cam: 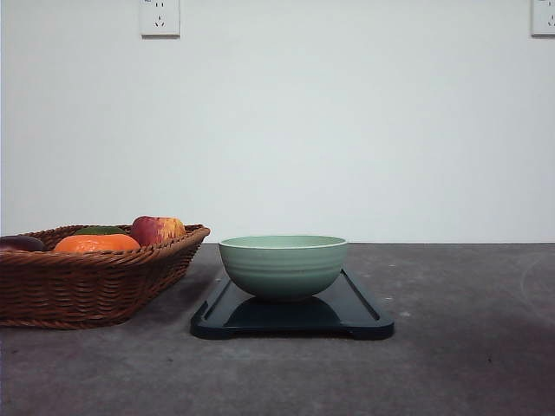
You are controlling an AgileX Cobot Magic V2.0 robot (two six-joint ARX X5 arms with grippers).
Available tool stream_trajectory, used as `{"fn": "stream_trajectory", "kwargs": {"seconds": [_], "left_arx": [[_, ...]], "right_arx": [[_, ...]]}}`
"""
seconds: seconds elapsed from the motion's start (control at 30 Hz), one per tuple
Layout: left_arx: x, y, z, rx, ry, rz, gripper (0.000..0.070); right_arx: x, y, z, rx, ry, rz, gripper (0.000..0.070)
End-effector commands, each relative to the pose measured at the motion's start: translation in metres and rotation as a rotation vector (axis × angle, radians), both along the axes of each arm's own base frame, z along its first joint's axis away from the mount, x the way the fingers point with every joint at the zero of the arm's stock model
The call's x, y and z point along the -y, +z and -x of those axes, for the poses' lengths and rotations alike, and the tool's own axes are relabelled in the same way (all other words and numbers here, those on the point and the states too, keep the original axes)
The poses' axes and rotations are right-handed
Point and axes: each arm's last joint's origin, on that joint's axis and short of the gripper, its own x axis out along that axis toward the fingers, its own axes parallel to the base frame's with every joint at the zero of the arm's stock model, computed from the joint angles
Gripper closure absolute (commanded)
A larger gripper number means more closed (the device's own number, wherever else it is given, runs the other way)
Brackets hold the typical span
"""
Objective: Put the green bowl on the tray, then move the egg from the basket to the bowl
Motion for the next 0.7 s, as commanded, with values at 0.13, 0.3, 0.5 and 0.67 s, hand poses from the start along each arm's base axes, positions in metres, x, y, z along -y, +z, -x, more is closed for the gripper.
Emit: {"fn": "stream_trajectory", "kwargs": {"seconds": [0.13,0.3,0.5,0.67], "left_arx": [[-0.0002,-0.0055,-0.0011,-0.007,0.006,0.002,0.0686],[-0.0002,-0.0055,-0.0011,-0.007,0.006,0.002,0.0686],[-0.0002,-0.0054,-0.0011,-0.007,0.006,0.002,0.0686],[-0.0002,-0.0055,-0.0011,-0.007,0.006,0.002,0.0686]], "right_arx": [[0.0001,-0.0004,-0.0003,0.006,-0.004,-0.017,0.0684],[0.0001,-0.0004,-0.0003,0.006,-0.004,-0.017,0.0684],[0.0001,-0.0004,-0.0003,0.006,-0.004,-0.017,0.0684],[0.0001,-0.0004,-0.0003,0.006,-0.004,-0.017,0.0684]]}}
